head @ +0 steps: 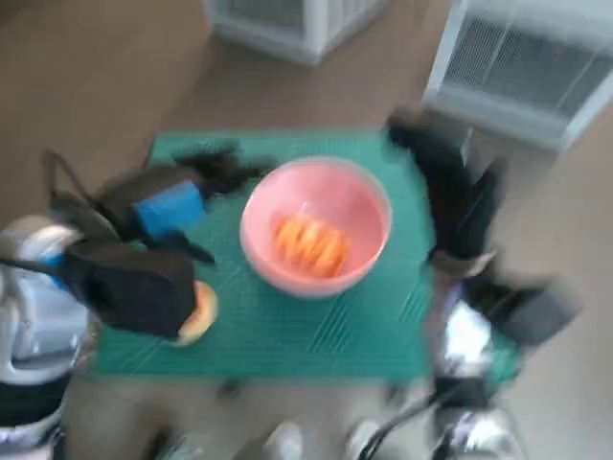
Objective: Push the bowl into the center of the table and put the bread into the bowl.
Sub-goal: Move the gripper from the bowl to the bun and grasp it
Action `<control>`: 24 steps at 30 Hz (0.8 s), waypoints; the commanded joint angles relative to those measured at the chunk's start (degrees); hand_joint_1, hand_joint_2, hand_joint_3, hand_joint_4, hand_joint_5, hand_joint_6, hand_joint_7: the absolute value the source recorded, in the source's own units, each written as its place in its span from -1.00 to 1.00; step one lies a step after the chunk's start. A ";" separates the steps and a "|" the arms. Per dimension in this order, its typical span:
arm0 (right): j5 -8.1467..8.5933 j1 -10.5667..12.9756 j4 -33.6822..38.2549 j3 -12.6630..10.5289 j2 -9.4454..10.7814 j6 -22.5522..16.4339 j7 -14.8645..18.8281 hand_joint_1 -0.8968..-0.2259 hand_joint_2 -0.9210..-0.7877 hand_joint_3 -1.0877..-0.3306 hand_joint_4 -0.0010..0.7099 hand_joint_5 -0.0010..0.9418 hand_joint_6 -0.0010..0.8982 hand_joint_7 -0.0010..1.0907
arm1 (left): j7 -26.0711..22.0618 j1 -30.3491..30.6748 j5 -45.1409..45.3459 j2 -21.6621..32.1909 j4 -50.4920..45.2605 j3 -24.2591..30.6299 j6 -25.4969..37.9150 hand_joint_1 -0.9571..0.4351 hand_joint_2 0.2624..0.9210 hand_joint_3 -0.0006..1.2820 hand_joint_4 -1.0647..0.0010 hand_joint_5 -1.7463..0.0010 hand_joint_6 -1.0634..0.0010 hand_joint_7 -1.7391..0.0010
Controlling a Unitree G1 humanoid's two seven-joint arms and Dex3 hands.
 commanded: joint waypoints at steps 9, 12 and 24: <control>2.25 -0.92 2.39 0.22 0.92 1.66 3.78 -0.50 -1.00 -0.07 -0.21 -1.00 -0.73 -0.21 | -6.42 13.19 -6.92 8.06 -9.28 6.82 3.22 0.15 0.38 -0.99 0.73 0.99 0.53 0.98; 2.74 -1.36 3.19 0.12 0.94 1.70 4.90 -0.50 -1.00 -0.07 -0.21 -1.00 -0.73 -0.20 | -5.77 15.49 -6.73 8.54 -9.88 7.10 3.81 0.14 0.38 -0.99 0.73 0.99 0.53 0.98; 4.03 -2.28 4.66 -0.39 0.90 2.43 8.01 -0.50 -1.00 -0.07 -0.22 -1.00 -0.76 -0.19 | -1.26 20.57 -2.03 7.66 -10.51 3.90 7.42 0.15 0.40 -0.99 0.69 0.99 0.46 0.98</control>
